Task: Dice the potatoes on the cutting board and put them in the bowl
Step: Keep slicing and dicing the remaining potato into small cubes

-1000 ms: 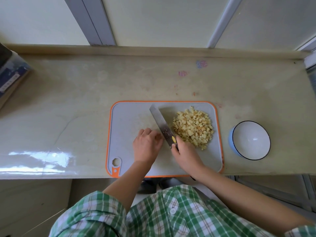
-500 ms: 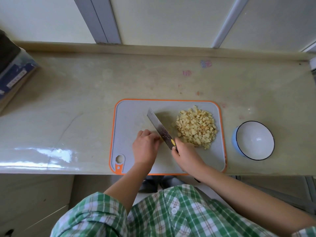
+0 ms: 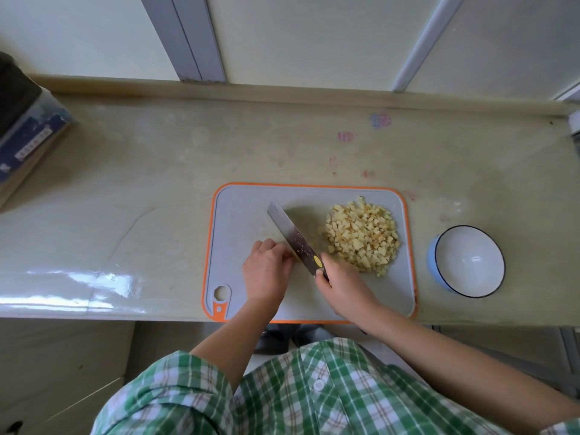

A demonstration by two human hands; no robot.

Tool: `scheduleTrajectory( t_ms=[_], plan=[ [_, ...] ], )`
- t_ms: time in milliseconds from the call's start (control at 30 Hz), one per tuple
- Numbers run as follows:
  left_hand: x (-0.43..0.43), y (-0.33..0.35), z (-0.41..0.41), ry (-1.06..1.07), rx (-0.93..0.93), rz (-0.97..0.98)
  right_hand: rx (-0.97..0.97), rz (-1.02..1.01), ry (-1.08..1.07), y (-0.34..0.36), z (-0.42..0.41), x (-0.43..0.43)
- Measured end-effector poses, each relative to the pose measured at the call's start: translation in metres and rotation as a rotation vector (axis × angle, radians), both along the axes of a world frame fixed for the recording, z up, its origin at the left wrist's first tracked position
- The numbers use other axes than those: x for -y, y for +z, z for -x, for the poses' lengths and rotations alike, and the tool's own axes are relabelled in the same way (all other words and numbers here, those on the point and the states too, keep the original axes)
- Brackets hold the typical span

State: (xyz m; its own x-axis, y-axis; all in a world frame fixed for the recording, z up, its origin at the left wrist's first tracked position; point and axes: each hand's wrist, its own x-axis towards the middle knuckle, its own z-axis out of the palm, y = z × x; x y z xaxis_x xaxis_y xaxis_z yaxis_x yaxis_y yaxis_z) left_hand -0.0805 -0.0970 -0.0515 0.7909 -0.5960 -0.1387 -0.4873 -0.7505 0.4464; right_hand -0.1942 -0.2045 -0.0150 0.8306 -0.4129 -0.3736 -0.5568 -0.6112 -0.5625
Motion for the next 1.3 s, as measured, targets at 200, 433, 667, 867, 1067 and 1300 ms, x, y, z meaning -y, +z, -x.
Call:
scheduleTrajectory(
  t_ms=[200, 433, 667, 867, 1067, 1300],
  plan=[
    [0.002, 0.000, 0.000, 0.008, -0.014, 0.012, -0.035, -0.003, 0.002, 0.000, -0.001, 0.001],
    [0.003, -0.001, -0.001, 0.003, -0.016, -0.006, -0.047, 0.057, 0.029, -0.008, -0.004, -0.004],
    [0.002, -0.001, -0.003, -0.042, 0.031, 0.031, 0.066, 0.004, -0.032, -0.002, -0.016, 0.003],
    [0.010, 0.004, -0.025, -0.446, 0.083, 0.027, 0.176, -0.092, -0.228, 0.020, -0.005, 0.024],
    [0.032, 0.006, -0.046, -0.909, 0.132, -0.009, 0.119, -0.139, -0.347, 0.020, 0.014, 0.030],
    [0.034, -0.001, -0.048, -0.898, 0.101, -0.023, 0.107, -0.198, -0.372, 0.024, 0.023, 0.022]
  ],
)
